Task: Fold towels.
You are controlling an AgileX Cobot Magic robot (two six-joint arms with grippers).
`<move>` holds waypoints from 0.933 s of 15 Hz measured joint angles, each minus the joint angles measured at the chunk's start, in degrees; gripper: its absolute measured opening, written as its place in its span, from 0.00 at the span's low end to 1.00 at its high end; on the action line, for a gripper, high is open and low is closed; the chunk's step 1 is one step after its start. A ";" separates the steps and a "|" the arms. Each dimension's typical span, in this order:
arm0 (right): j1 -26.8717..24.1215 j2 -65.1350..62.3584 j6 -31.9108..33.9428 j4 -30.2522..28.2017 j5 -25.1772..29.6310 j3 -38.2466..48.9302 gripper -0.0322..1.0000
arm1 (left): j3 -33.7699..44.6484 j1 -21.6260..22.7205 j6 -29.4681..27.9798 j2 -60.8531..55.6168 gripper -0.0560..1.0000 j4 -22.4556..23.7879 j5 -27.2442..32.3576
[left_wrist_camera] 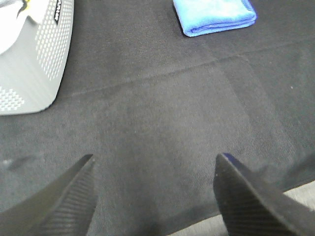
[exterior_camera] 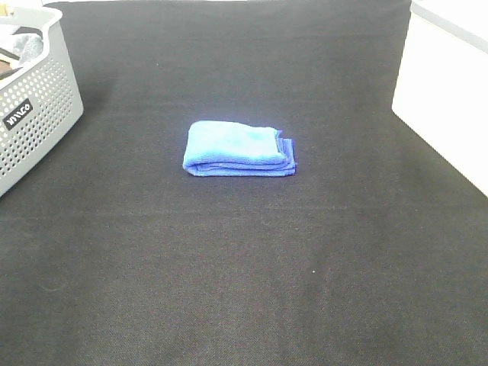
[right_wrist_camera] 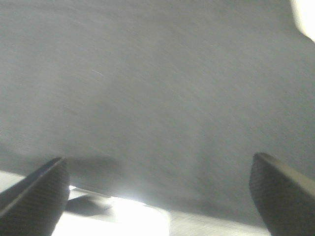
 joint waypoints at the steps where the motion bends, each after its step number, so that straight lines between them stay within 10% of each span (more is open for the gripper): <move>1: 0.00 -5.50 0.23 -2.12 0.00 2.86 0.93 | 3.67 0.00 0.00 -5.84 0.66 -0.11 0.00; 5: 0.00 -22.35 0.29 -4.87 -0.63 9.00 0.93 | 14.04 0.00 7.85 -24.52 0.66 -1.43 0.17; 14: 0.00 -28.65 -0.40 -5.39 -4.64 11.00 0.93 | 19.48 0.00 15.01 -24.87 0.66 -5.84 -5.79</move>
